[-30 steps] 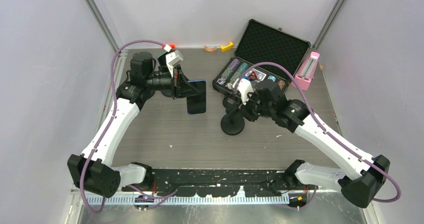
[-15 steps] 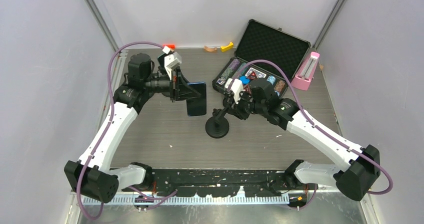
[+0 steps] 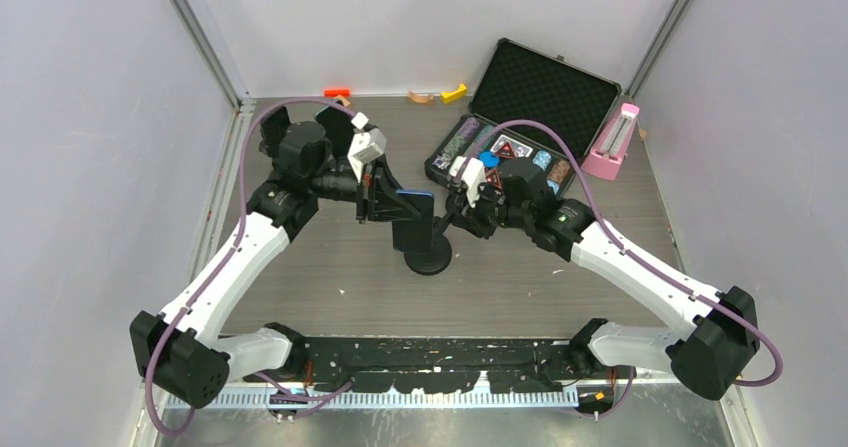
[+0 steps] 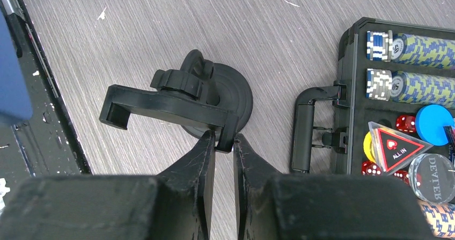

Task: Place the phone on the phone stand
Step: Install the phone on the phone stand.

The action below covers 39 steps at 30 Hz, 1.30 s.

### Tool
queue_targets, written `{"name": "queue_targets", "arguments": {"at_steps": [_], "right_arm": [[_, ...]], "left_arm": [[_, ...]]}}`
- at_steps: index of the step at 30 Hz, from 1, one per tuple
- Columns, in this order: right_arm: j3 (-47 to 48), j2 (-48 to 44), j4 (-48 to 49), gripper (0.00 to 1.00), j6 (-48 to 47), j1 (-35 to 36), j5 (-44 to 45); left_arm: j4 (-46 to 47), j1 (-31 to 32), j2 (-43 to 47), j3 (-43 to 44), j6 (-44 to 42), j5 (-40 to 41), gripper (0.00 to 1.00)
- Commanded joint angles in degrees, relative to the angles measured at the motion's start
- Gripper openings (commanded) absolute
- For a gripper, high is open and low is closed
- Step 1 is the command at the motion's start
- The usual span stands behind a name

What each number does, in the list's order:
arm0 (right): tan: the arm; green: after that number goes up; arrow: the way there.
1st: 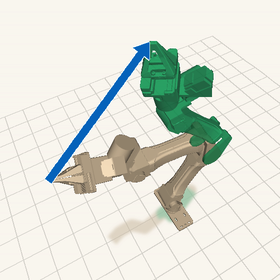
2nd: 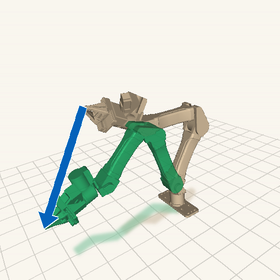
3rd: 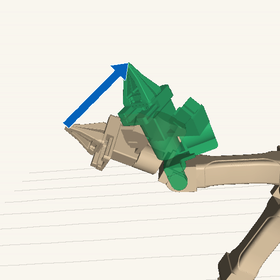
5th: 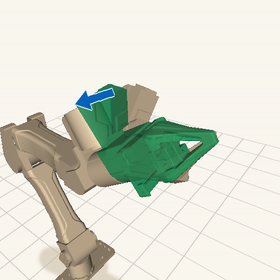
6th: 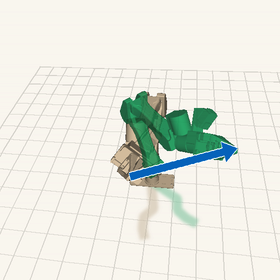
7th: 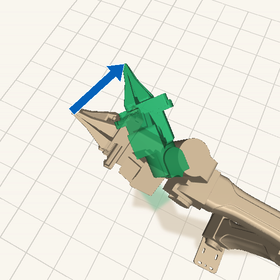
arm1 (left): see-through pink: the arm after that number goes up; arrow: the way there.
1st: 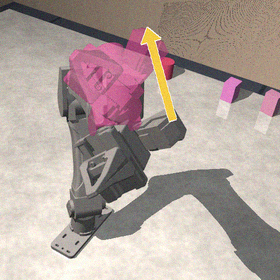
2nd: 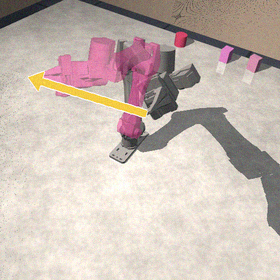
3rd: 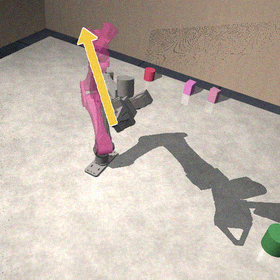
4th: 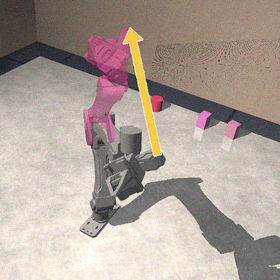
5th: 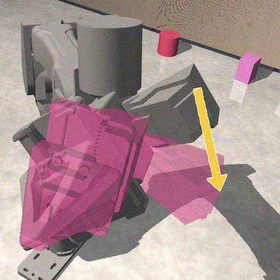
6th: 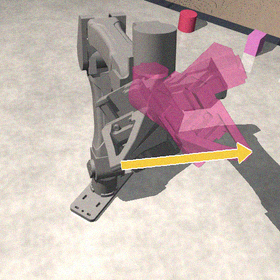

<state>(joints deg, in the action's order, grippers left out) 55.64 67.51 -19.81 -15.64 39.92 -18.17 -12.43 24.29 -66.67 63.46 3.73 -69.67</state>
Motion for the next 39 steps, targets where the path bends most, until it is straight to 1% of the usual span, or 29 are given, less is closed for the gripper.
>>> {"name": "queue_targets", "arguments": {"at_steps": [1,4,14,20,24,31,34,36,39], "right_arm": [[1.0,-0.1,5.4,0.00,0.6,-0.3,-1.5],[1.8,0.2,4.4,0.00,0.6,-0.6,-1.9],[4.1,0.6,2.7,0.00,2.5,-1.1,-4.4],[4.5,1.1,2.5,0.00,2.6,-1.6,-4.5],[4.6,1.1,2.3,0.00,2.6,-1.8,-4.7],[4.7,1.1,1.9,0.00,2.6,-2.0,-5.0],[4.7,1.2,1.7,0.00,2.5,-2.0,-5.3],[4.7,1.2,1.6,0.00,2.5,-2.0,-5.2],[4.7,1.1,1.5,0.00,2.5,-2.0,-4.8]], "left_arm": [[13.8,3.0,-1.1,0.0,0.5,-4.7,0.00],[20.2,5.3,-3.3,-0.4,0.6,-6.6,0.00],[33.9,12.2,-10.4,-2.6,1.8,-9.4,0.00],[49.2,13.7,-14.6,-5.1,8.1,-9.4,0.00],[53.1,13.9,-17.5,-6.0,7.8,-8.4,0.00],[53.5,14.0,-20.3,-6.2,5.8,-7.3,0.00],[51.6,14.1,-20.4,-6.4,4.0,-7.0,0.00],[46.9,14.0,-19.9,-6.2,0.5,-6.2,0.00],[34.7,14.0,-18.1,-5.1,-9.5,-4.6,0.00]]}}
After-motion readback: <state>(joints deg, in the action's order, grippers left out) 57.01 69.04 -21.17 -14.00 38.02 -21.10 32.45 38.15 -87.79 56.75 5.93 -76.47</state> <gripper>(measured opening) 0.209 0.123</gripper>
